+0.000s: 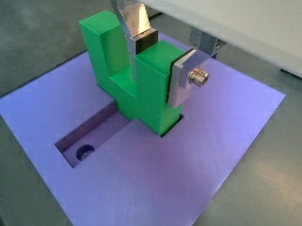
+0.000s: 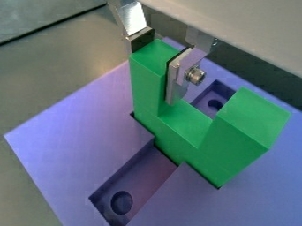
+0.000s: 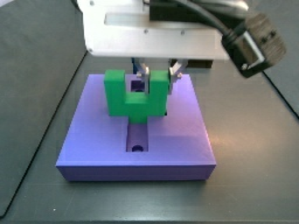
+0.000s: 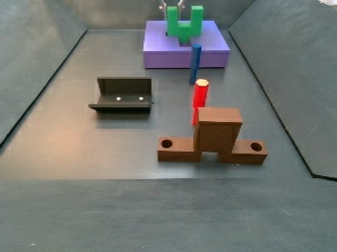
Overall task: Pick up the green object. Move up. Move to above the board. Insert the green object.
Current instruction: Insert the green object.
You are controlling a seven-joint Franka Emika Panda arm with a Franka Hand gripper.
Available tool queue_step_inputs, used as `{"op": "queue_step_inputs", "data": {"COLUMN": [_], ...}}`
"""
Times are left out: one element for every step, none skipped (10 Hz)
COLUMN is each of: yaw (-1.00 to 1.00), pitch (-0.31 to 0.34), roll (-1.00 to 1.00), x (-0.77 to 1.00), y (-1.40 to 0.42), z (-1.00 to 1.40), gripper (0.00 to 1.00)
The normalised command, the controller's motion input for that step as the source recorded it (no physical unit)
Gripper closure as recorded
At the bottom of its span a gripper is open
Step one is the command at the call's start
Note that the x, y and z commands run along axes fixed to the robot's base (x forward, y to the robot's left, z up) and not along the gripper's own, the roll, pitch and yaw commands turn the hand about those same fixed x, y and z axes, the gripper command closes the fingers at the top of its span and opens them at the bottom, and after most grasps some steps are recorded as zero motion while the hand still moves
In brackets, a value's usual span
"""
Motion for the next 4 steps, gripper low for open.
{"op": "queue_step_inputs", "data": {"yaw": [0.05,0.05,0.0,0.0], "pitch": [-0.237,-0.23,-0.073,0.0], "roll": [0.0,0.0,0.0,0.0], "x": [-0.16,-0.19,0.0,0.0], "y": [0.0,0.0,-0.13,0.0], "z": [-0.81,-0.83,-0.13,0.0], "gripper": [1.0,1.0,1.0,1.0]}}
